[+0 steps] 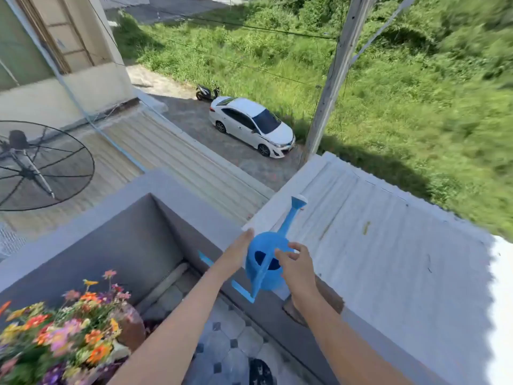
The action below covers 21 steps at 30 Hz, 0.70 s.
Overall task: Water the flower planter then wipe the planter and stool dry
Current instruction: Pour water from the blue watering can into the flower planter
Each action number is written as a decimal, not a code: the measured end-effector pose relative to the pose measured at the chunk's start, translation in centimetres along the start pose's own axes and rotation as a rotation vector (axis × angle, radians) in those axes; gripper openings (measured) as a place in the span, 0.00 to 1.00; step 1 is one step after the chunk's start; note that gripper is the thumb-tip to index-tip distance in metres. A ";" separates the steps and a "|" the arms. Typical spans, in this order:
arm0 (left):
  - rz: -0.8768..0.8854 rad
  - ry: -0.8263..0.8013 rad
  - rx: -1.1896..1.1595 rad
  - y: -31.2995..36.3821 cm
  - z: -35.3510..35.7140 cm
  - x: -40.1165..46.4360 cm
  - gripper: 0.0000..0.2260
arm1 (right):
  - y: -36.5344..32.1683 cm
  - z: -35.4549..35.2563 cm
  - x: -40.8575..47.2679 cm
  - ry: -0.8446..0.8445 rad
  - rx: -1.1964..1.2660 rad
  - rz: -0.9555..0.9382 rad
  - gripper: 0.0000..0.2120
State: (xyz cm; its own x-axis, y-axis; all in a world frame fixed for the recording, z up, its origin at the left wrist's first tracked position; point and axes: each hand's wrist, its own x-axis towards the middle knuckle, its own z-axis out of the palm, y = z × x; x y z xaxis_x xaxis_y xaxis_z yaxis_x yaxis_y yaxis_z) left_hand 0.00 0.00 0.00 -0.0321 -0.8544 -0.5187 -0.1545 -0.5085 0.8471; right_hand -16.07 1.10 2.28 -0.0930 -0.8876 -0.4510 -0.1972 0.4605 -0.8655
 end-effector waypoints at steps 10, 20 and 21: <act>0.016 0.125 -0.040 -2.7 0.5 2.1 0.21 | -2.0 1.7 3.0 -0.226 -0.079 0.059 0.10; 0.097 0.467 -0.231 -4.4 -3.3 -4.6 0.14 | -7.4 5.8 -1.1 -0.530 -0.305 -0.206 0.14; 0.125 0.497 -0.223 -4.6 -3.8 -5.7 0.13 | -8.0 6.3 -1.8 -0.551 -0.358 -0.241 0.14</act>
State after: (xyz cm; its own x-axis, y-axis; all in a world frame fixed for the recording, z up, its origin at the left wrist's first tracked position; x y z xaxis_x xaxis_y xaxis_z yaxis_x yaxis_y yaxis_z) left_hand 4.67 6.81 -0.47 0.4412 -0.8297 -0.3419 0.0355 -0.3646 0.9305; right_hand -8.23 -0.94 8.60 0.4839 -0.7873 -0.3822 -0.4683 0.1360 -0.8730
